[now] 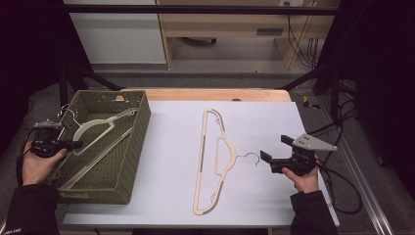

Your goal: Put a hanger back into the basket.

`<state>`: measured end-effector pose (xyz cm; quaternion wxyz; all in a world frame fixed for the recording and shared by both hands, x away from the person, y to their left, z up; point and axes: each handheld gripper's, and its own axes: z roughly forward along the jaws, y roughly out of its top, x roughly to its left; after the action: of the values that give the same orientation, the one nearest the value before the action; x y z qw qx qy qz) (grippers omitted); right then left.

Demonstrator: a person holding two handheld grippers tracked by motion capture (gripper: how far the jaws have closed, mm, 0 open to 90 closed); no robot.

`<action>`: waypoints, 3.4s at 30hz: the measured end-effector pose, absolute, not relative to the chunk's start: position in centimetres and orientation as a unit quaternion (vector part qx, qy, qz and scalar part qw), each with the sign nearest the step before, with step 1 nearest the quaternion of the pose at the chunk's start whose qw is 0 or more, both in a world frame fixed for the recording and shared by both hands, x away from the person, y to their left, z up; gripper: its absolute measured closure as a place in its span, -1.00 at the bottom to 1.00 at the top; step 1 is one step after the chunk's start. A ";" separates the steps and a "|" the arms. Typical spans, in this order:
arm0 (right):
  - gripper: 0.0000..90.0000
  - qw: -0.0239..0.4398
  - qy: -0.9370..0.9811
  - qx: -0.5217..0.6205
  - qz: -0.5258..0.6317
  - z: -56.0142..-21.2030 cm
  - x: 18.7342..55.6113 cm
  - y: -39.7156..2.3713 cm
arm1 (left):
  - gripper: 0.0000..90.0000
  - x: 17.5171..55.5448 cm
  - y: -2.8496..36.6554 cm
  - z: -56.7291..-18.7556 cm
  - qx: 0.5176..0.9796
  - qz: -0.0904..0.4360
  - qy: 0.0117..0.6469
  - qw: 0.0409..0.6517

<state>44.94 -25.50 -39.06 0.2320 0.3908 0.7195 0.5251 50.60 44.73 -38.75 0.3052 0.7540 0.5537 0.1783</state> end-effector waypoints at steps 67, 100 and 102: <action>-0.64 0.248 0.712 0.415 0.509 -40.0 45.6 -25.5 | -0.74 43.1 20.8 -36.6 0.752 0.209 0.339 0.525; 0.47 0.203 0.807 0.448 0.327 -47.9 51.4 -22.7 | -0.74 43.6 17.6 -42.0 0.792 0.178 0.339 0.475; 0.54 0.198 0.806 0.448 0.331 -47.9 51.4 -22.7 | -0.73 43.5 17.5 -42.0 0.793 0.178 0.338 0.474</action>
<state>51.43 -22.70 -47.91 0.1977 0.4483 0.8064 0.3311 43.53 17.50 -42.03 0.4743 0.7933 0.3378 0.1776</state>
